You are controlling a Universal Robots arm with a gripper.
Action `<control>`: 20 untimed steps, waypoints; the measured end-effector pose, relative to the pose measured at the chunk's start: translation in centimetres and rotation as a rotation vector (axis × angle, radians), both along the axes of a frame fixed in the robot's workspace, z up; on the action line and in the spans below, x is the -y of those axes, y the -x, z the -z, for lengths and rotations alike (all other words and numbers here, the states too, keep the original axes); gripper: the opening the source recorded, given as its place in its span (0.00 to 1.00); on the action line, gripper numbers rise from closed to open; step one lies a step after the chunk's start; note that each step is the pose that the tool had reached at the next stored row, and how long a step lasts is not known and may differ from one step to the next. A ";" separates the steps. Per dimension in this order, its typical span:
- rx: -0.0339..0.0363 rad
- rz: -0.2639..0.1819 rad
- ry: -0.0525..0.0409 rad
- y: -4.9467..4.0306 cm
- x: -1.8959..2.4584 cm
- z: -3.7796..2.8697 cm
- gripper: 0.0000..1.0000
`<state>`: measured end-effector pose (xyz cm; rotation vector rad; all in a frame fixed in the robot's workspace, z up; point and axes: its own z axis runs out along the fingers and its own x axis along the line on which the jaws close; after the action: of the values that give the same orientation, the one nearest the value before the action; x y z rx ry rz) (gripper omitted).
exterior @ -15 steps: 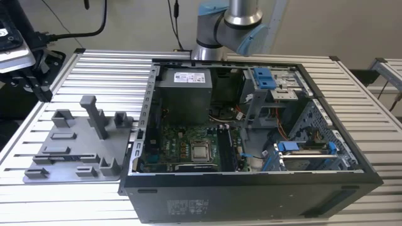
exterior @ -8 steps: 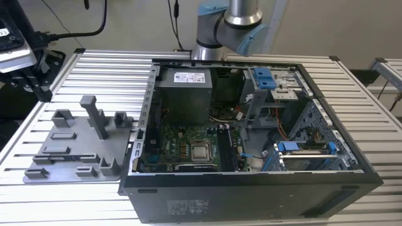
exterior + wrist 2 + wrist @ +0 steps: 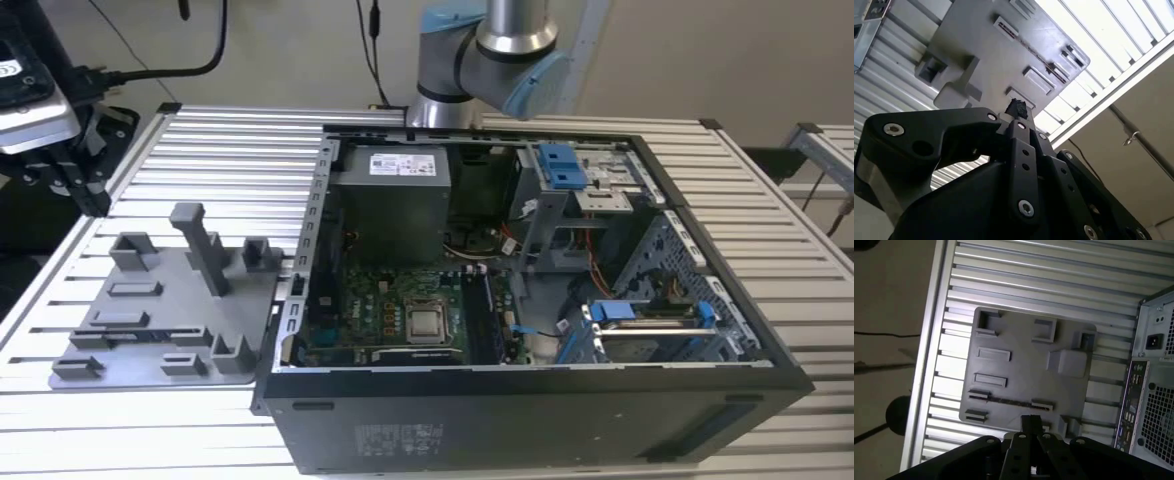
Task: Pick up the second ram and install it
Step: 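Pick up the second ram and move it above second insertion slot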
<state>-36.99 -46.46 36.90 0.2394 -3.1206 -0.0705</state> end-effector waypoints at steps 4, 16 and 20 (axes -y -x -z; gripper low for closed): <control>-0.0001 -0.006 0.0002 0.00 0.00 0.00 0.11; 0.0000 -0.048 0.0003 0.00 0.00 0.00 0.11; 0.0000 -0.082 0.0009 0.00 0.00 0.00 0.11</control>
<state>-36.99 -46.47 36.90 0.3666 -3.1063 -0.0683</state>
